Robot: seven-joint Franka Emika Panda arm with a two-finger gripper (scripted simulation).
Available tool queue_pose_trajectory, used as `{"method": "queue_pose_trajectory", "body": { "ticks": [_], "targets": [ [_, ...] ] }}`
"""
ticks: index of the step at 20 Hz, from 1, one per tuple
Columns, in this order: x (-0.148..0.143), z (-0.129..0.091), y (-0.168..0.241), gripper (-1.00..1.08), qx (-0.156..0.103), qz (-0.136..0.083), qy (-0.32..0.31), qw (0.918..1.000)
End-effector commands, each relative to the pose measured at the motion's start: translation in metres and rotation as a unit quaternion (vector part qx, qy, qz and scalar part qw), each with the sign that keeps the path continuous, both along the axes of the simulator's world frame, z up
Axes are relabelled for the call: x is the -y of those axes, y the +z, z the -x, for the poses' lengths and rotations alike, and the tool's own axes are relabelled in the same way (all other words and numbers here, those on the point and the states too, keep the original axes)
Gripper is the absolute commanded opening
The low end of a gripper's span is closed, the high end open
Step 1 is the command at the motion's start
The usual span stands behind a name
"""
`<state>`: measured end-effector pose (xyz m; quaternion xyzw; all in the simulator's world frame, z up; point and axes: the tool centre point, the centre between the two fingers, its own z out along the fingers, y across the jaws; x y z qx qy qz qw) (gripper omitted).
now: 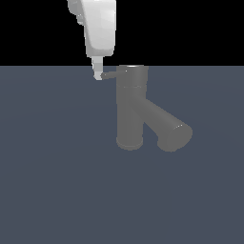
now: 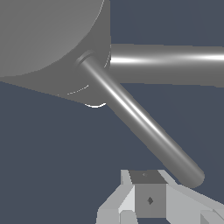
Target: Turn on the faucet by rotating a designated handle.
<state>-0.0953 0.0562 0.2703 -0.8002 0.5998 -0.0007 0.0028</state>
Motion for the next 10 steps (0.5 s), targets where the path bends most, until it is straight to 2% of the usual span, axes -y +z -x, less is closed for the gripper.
{"method": "queue_pose_trajectory", "body": {
  "ticks": [1,10],
  "targets": [
    [0.026,0.005,0.0,-1.0,-0.001,0.001,-0.016,0.9999],
    [0.064,0.025,0.0,-1.0,-0.002,0.001,-0.019,0.9998]
  ]
}}
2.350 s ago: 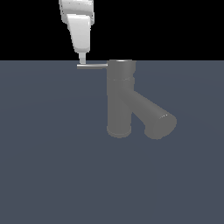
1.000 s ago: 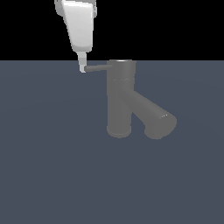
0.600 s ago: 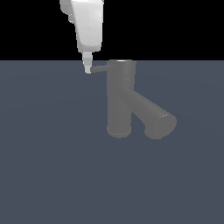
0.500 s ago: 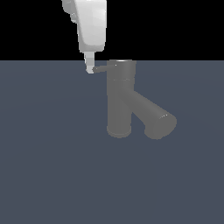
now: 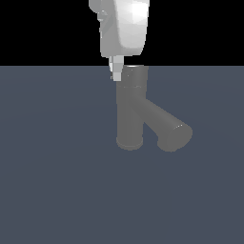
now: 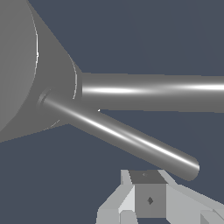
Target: Turn on the faucet by rotating a designated handle.
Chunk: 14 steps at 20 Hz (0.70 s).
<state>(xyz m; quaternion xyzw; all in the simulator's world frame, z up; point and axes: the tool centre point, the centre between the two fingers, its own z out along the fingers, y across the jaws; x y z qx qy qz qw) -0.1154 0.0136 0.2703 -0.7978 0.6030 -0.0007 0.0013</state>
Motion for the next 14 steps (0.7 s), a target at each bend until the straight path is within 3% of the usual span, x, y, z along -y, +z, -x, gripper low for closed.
{"method": "queue_pose_trajectory", "body": {
  "ticks": [1,4,5,14],
  "targets": [
    [0.025,0.007,0.0,-1.0,-0.001,0.0,-0.015,0.9999],
    [0.034,0.012,0.0,-1.0,-0.001,0.001,-0.016,0.9999],
    [0.018,0.008,0.0,-1.0,0.0,0.0,-0.003,1.0],
    [0.068,-0.005,0.0,-1.0,-0.001,0.001,-0.009,1.0]
  ]
}}
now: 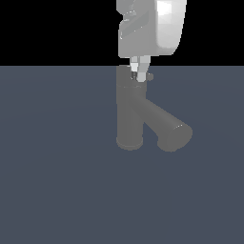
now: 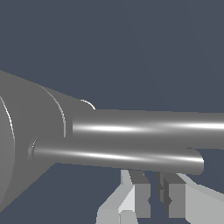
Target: Turn on the faucet by rotating a designated handle.
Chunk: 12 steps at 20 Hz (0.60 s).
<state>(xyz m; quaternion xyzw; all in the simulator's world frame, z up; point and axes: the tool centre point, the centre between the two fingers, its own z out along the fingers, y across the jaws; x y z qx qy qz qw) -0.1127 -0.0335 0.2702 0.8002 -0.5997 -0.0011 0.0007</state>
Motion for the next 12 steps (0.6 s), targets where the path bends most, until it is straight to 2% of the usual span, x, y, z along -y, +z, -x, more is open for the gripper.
{"method": "queue_pose_trajectory", "body": {
  "ticks": [1,12],
  "targets": [
    [0.027,-0.004,0.0,-1.0,0.002,0.0,-0.013,0.9999],
    [0.08,-0.017,0.0,-1.0,0.001,0.0,-0.019,0.9998]
  ]
}}
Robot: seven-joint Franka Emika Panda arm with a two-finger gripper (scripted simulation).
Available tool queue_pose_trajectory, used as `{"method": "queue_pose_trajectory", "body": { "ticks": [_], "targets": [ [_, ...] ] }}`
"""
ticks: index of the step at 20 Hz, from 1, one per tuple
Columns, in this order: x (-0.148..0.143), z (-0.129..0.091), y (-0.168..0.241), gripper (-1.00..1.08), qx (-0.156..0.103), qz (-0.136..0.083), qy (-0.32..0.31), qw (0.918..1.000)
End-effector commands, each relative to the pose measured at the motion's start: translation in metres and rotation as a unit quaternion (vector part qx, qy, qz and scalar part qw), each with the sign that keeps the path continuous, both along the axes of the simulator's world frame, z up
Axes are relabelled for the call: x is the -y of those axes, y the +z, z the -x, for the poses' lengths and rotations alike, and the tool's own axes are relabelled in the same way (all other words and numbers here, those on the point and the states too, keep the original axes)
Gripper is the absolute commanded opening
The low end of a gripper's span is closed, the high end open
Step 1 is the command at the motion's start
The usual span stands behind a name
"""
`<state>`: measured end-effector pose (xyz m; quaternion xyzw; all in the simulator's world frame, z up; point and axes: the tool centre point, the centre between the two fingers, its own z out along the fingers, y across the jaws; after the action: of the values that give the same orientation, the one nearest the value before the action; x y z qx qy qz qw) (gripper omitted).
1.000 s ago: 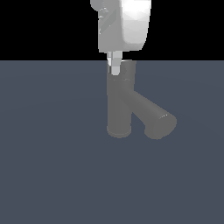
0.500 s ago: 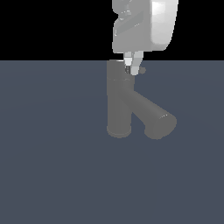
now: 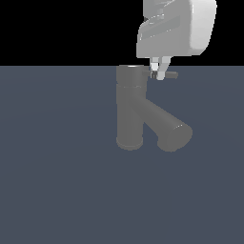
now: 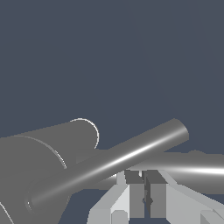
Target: Turn on the faucet by rotating a designated handle.
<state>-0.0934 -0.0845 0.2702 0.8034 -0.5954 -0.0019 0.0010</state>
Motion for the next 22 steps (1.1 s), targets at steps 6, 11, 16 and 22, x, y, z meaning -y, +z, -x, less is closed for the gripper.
{"method": "queue_pose_trajectory", "body": {
  "ticks": [6,11,16,22],
  "targets": [
    [0.012,-0.015,0.0,-1.0,0.0,0.0,-0.004,1.0],
    [0.024,-0.029,0.0,-1.0,0.001,0.0,-0.008,1.0],
    [0.035,-0.043,0.0,-1.0,0.001,0.0,-0.012,0.9999],
    [0.049,-0.06,0.0,-1.0,0.001,0.0,-0.017,0.9999]
  ]
}}
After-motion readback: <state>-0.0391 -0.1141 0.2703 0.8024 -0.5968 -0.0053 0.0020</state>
